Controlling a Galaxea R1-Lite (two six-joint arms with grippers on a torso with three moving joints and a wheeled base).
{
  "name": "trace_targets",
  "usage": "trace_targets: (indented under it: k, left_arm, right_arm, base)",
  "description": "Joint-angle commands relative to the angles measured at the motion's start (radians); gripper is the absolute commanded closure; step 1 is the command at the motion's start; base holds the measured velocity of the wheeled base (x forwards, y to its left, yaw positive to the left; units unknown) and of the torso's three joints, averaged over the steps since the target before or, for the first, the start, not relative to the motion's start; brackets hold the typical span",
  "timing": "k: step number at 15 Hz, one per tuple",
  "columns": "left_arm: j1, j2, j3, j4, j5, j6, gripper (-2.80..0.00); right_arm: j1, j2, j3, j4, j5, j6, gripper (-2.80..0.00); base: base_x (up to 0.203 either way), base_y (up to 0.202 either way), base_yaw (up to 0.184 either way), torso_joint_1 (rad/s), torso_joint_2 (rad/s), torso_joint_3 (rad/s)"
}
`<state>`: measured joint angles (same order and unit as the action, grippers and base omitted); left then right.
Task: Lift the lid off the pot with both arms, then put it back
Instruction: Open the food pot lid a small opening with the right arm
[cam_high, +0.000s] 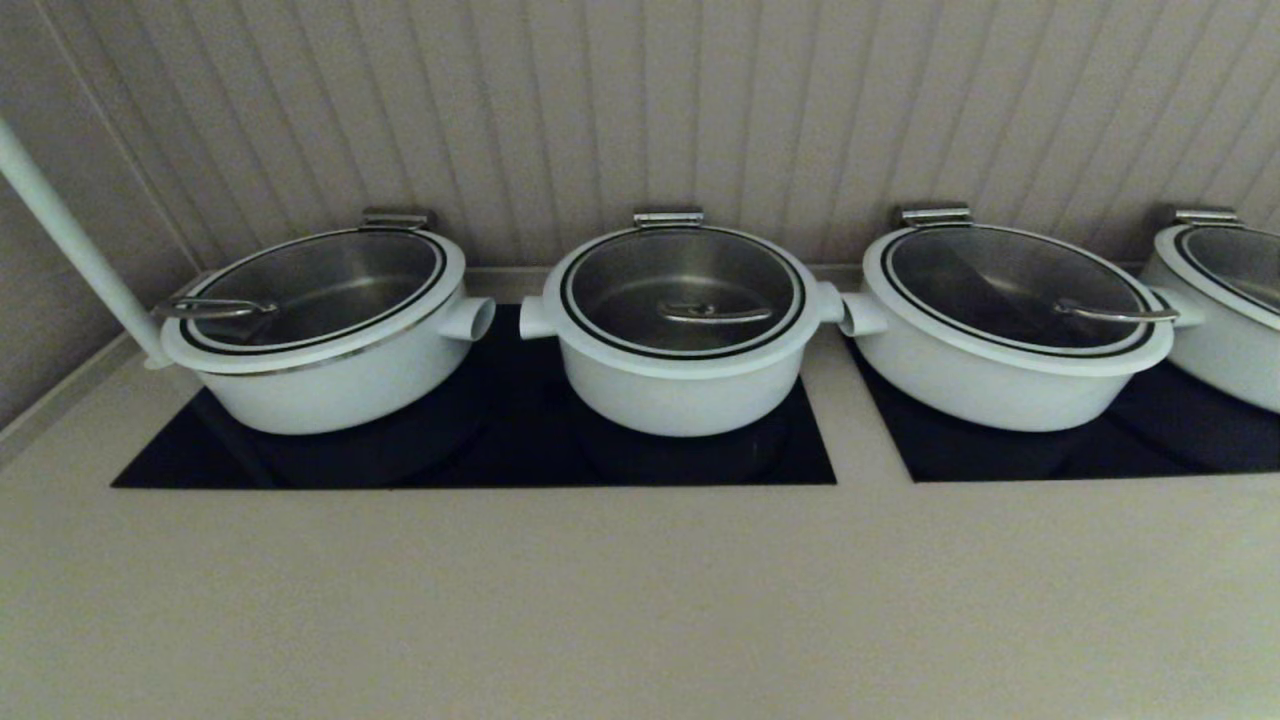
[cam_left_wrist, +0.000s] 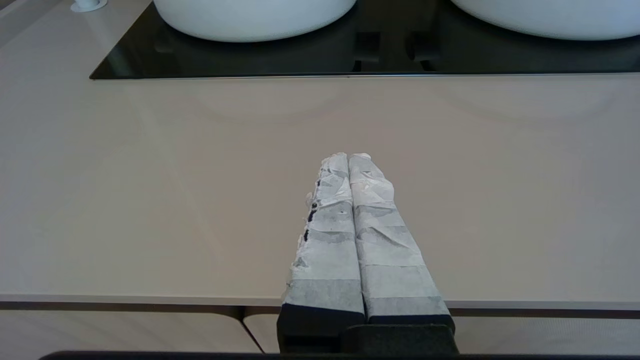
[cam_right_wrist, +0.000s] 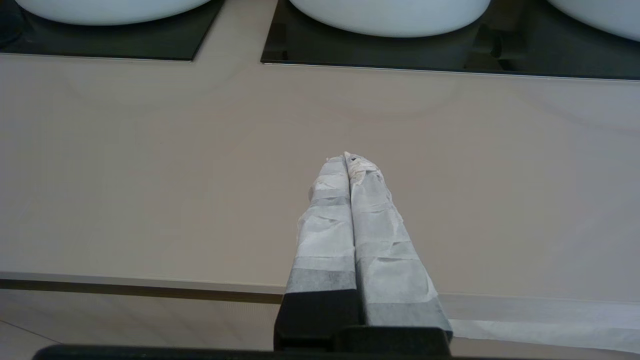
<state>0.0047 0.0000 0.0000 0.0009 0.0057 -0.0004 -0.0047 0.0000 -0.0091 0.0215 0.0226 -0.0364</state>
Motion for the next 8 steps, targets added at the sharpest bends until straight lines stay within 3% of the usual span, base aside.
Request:
trace_targets:
  k: [1,8]
  left_arm:
    - [0.000,0.000,0.000,0.000,0.000,-0.001,0.00]
    - [0.000,0.000,0.000,0.001,0.000,0.000,0.00]
  right_arm:
    - [0.000,0.002,0.000,0.000,0.003,-0.006,0.00]
    - [0.000,0.002,0.001,0.000,0.011,-0.036,0.00]
  base:
    - [0.000,0.000,0.000,0.000,0.00,0.000]
    - [0.000,0.000,0.000,0.000,0.00,0.000]
